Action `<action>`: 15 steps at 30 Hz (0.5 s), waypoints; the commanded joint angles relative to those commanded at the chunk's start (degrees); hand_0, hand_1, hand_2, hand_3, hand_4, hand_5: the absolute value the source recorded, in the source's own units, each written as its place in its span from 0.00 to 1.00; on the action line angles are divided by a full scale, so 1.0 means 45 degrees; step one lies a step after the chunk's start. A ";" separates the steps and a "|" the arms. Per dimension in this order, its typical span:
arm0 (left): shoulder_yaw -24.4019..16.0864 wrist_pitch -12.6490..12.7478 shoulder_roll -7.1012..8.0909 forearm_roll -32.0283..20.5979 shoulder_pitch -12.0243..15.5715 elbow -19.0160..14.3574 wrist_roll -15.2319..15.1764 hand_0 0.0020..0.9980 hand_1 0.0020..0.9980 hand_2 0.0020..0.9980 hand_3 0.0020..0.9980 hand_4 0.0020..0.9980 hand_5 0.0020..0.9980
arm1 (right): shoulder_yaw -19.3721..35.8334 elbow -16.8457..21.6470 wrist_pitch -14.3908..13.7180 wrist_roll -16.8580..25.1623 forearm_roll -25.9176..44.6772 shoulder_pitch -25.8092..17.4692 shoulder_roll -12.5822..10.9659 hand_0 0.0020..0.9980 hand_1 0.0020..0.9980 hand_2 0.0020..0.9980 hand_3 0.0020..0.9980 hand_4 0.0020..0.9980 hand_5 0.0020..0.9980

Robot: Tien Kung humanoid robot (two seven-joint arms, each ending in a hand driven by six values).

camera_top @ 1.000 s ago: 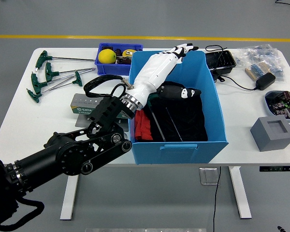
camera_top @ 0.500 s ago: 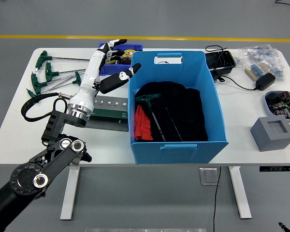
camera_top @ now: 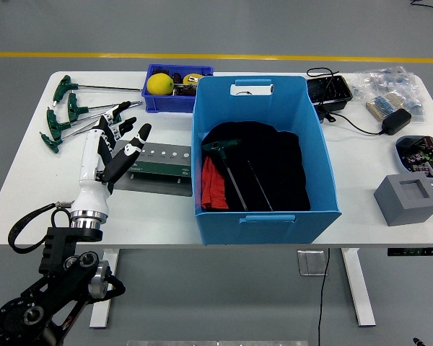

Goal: Lift tool from toolbox,place it in box,lift tool from toolbox,place it in box

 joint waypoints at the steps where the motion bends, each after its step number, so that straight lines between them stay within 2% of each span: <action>1: -0.0010 -0.0028 0.0050 0.0005 0.0064 0.0033 0.0013 0.75 0.77 0.93 0.78 0.94 0.51 | 0.0043 0.0000 -0.0003 -0.0015 -0.0038 -0.0009 0.0004 0.69 0.69 0.76 0.61 0.82 0.76; 6: -0.0117 -0.0072 0.0158 0.0136 0.0027 0.0056 0.0060 0.75 0.77 0.93 0.78 0.94 0.51 | -0.0091 0.0000 -0.0013 -0.0013 0.0100 -0.0014 0.0006 0.69 0.69 0.76 0.61 0.82 0.76; 15: -0.0071 -0.0011 0.0029 0.0189 -0.0174 0.0095 -0.0016 0.75 0.76 0.92 0.80 0.94 0.51 | -0.0501 0.0000 0.0004 0.0064 0.0523 0.0029 -0.0019 0.69 0.68 0.76 0.61 0.82 0.76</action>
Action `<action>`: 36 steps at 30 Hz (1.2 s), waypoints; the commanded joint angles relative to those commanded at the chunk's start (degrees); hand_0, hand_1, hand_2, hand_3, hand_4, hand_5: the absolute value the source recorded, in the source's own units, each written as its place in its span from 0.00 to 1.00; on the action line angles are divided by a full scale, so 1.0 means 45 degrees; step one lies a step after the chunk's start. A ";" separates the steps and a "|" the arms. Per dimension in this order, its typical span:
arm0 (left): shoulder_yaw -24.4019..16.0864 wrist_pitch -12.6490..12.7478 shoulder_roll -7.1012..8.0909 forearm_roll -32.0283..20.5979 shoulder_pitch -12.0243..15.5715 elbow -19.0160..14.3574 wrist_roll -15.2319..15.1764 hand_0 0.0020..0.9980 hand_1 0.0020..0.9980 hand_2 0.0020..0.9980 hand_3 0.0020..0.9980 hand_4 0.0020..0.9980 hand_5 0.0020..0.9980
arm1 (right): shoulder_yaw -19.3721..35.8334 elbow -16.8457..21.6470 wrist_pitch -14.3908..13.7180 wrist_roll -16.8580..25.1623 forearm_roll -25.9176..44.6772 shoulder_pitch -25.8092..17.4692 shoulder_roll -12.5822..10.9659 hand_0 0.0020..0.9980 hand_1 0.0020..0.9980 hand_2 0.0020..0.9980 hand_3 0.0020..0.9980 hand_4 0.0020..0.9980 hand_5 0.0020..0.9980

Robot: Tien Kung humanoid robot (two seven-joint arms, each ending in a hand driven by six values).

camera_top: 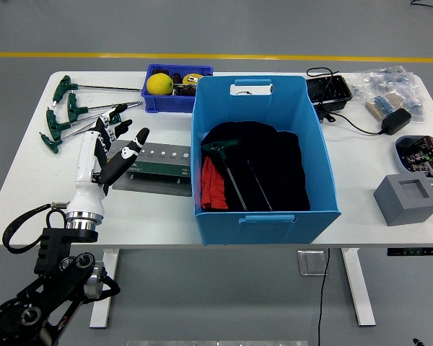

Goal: Lift tool from toolbox,place it in box,lift tool from toolbox,place it in box

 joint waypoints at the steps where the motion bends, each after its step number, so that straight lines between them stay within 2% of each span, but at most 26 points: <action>1: 0.0014 -0.0010 -0.0009 0.0010 0.0007 0.0008 0.0005 0.75 0.76 0.92 0.80 0.94 0.51 | -0.0019 0.0000 0.0001 0.0010 0.0026 0.0004 -0.0003 0.69 0.68 0.76 0.61 0.82 0.76; 28: 0.0061 0.0142 -0.0051 -0.0036 -0.0044 0.0074 0.0006 0.73 0.75 0.91 0.80 0.94 0.51 | -0.0191 0.0021 0.0053 0.0045 0.0100 0.0109 -0.0093 0.69 0.68 0.75 0.60 0.80 0.77; 36: -0.0030 0.0186 0.0048 -0.0077 -0.0149 0.0078 0.0044 0.73 0.74 0.91 0.81 0.94 0.51 | -0.0252 0.0030 0.0056 0.0087 0.0167 0.0180 -0.0126 0.69 0.68 0.75 0.60 0.80 0.77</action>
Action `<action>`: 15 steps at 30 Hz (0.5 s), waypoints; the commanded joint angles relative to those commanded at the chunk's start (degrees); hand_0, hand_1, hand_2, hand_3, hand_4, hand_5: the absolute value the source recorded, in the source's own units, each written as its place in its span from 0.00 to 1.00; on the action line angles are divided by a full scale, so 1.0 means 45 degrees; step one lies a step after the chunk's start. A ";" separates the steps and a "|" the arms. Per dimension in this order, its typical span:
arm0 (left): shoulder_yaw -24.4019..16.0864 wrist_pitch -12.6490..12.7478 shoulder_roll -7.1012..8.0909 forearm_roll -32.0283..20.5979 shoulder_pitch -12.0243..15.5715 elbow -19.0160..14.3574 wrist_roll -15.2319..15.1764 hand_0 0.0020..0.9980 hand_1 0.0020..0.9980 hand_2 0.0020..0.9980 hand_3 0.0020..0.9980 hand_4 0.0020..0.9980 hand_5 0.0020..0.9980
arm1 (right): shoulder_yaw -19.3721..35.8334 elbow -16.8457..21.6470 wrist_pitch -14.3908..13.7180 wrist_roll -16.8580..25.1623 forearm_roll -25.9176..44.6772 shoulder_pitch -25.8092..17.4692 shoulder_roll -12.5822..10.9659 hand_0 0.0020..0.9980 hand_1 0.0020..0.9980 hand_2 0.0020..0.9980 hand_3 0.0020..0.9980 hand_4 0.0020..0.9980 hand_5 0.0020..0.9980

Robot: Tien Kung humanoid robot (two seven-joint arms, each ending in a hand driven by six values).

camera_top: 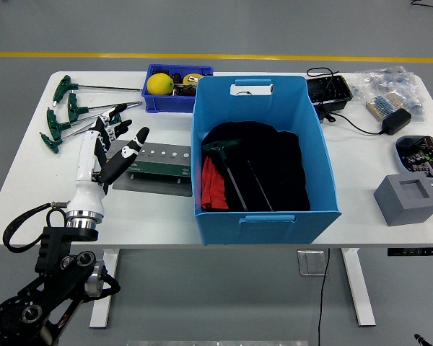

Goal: Lift tool from toolbox,place it in box,lift tool from toolbox,place it in box

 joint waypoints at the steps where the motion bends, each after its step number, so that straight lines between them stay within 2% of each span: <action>1: 0.0000 0.0006 -0.0009 -0.0007 -0.0004 -0.0005 -0.0002 0.73 0.74 0.91 0.81 0.94 0.51 | -0.0009 0.0003 0.0004 0.0003 0.0006 0.0006 -0.0007 0.69 0.68 0.75 0.60 0.80 0.77; 15: 0.0180 0.0116 -0.0065 -0.0152 0.0191 0.0057 -0.0069 0.72 0.73 0.91 0.81 0.94 0.51 | 0.0135 0.0013 0.0007 -0.0078 -0.0245 -0.0052 -0.0010 0.69 0.68 0.75 0.60 0.80 0.77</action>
